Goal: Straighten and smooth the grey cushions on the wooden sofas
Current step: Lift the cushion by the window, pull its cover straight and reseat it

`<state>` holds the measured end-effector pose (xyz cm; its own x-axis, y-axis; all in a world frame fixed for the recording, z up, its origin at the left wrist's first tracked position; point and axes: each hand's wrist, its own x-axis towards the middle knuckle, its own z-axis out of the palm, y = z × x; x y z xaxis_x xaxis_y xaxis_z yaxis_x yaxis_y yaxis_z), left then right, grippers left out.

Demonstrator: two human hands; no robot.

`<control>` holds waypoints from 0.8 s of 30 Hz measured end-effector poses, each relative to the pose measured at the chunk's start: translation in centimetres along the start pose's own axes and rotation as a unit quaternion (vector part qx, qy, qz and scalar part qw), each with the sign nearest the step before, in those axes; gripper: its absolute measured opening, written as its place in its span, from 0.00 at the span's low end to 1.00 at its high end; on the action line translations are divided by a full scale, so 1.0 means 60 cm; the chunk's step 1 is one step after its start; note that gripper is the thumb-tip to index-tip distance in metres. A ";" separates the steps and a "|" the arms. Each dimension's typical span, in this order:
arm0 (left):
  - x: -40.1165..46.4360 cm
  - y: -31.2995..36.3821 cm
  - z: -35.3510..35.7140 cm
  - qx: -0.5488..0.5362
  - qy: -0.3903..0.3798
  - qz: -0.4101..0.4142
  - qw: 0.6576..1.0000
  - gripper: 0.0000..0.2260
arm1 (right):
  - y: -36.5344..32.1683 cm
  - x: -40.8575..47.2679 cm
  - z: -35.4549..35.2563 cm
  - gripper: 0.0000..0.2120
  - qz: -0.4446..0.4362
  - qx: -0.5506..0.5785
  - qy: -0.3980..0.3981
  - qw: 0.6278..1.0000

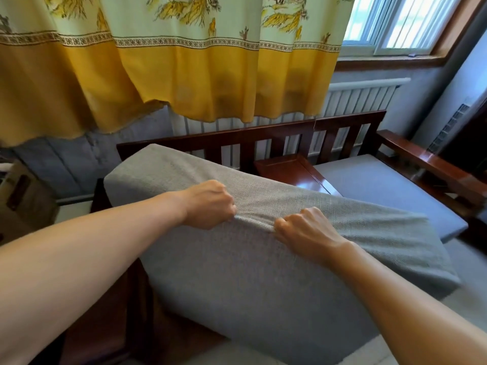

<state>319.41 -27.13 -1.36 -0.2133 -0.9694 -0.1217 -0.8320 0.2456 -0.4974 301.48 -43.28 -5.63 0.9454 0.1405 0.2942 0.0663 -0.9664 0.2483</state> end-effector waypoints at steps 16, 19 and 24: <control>-0.017 -0.089 -0.105 0.032 -0.060 -0.036 0.997 0.11 | 0.057 0.092 -0.131 0.14 -0.069 -0.083 -0.024 0.994; -0.017 -0.117 -0.142 0.057 -0.050 -0.036 0.996 0.12 | 0.081 0.114 -0.179 0.16 -0.066 -0.105 -0.002 0.992; -0.024 -0.176 -0.185 0.059 -0.036 -0.067 0.995 0.13 | 0.111 0.171 -0.236 0.22 -0.089 -0.127 -0.036 0.987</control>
<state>322.80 -28.26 13.60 -0.0639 -0.9922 -0.1070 -0.7842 0.1163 -0.6096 307.13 -45.22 12.10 0.9469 0.2780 0.1612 0.1592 -0.8415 0.5162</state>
